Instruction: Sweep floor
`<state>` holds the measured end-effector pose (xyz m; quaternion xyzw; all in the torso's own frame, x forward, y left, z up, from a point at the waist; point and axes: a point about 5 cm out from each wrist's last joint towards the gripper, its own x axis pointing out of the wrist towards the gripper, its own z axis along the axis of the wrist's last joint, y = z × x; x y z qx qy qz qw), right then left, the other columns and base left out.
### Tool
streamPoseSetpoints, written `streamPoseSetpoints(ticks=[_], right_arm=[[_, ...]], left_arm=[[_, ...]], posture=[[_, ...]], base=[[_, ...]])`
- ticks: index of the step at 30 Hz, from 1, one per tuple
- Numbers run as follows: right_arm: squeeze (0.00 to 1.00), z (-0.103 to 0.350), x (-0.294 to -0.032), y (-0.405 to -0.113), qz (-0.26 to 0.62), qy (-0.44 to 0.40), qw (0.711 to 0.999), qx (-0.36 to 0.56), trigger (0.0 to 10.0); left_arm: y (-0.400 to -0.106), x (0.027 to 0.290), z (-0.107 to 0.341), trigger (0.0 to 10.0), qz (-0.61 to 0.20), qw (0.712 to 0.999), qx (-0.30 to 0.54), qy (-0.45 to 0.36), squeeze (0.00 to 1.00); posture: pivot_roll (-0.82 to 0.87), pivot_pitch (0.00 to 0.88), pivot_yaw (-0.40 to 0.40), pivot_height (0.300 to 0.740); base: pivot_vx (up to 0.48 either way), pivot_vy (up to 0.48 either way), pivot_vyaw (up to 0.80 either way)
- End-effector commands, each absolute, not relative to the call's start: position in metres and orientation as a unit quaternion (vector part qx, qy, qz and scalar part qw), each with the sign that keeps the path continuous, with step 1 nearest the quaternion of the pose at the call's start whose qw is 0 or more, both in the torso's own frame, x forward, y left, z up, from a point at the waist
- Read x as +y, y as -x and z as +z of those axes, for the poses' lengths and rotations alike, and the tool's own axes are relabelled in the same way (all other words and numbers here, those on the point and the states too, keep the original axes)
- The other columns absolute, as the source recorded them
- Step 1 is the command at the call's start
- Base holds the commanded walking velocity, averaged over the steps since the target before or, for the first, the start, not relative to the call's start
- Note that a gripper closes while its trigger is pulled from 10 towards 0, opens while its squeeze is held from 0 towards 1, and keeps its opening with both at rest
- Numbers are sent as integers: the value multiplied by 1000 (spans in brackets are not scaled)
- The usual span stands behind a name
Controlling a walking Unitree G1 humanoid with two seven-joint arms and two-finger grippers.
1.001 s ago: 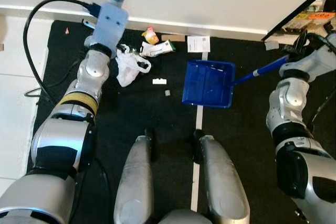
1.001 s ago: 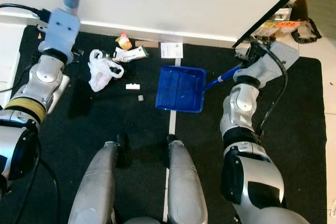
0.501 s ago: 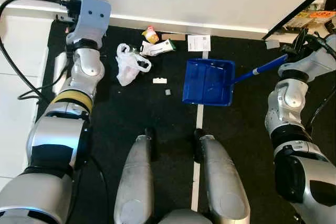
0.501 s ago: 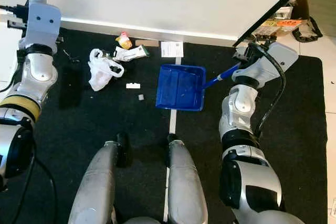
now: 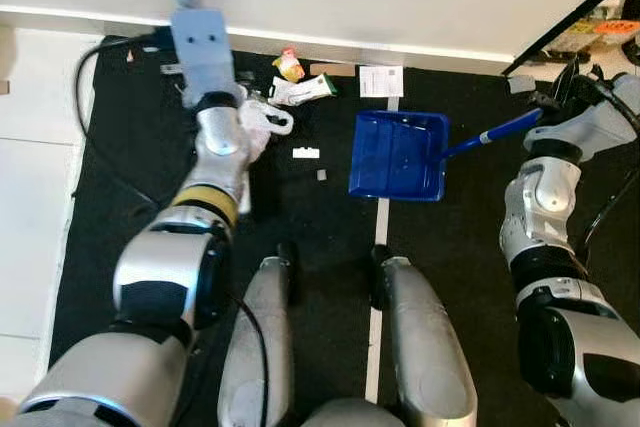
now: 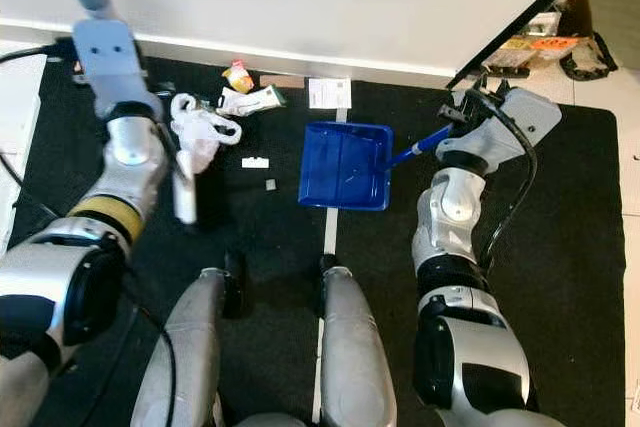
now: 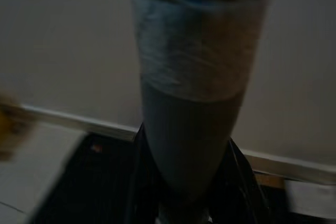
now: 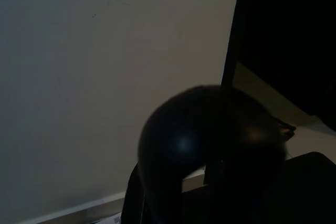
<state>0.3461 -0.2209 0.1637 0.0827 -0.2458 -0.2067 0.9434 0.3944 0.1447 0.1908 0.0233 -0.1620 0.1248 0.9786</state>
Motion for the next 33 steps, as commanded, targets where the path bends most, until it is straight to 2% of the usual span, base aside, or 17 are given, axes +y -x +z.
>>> streamPoseSetpoints(ticks=[1,5,7,11,13,16,22,28,33], right_arm=[[0,144,-220,-340,-214,-89,950,-209,10000],[0,141,-220,-337,-220,-92,948,-210,10000],[0,141,-220,-337,-221,-92,948,-210,10000],[0,139,-220,-335,-225,-94,947,-209,10000],[0,139,-220,-335,-225,-94,947,-209,10000],[0,140,-222,-335,-227,-95,946,-211,10000],[0,140,-222,-337,-225,-96,947,-209,10000],[0,140,-221,-338,-221,-98,948,-206,10000],[0,141,-218,-340,-216,-100,949,-206,10000]], left_arm=[[-395,126,192,10000,97,982,-162,16,0],[-392,80,202,10000,34,980,-171,92,0],[-392,76,203,10000,31,980,-173,98,0],[-390,52,224,10000,9,969,-196,149,0],[-390,51,225,10000,8,969,-197,151,0],[-394,56,241,10000,14,963,-217,161,0],[-398,82,250,10000,-24,963,-262,56,0],[-399,127,257,10000,-4,954,-299,-12,0],[-398,146,262,10000,-16,944,-316,-91,0]], posture=[[-83,537,-6,731],[-72,534,7,731],[-72,534,7,731],[-65,533,19,731],[-65,533,19,731],[-54,523,25,731],[-30,509,26,731],[-17,506,16,731],[-18,508,14,731]], base=[[0,0,0],[0,0,0],[0,0,0],[0,0,0],[0,0,0],[0,0,0],[0,0,0],[0,0,0],[0,0,0]])
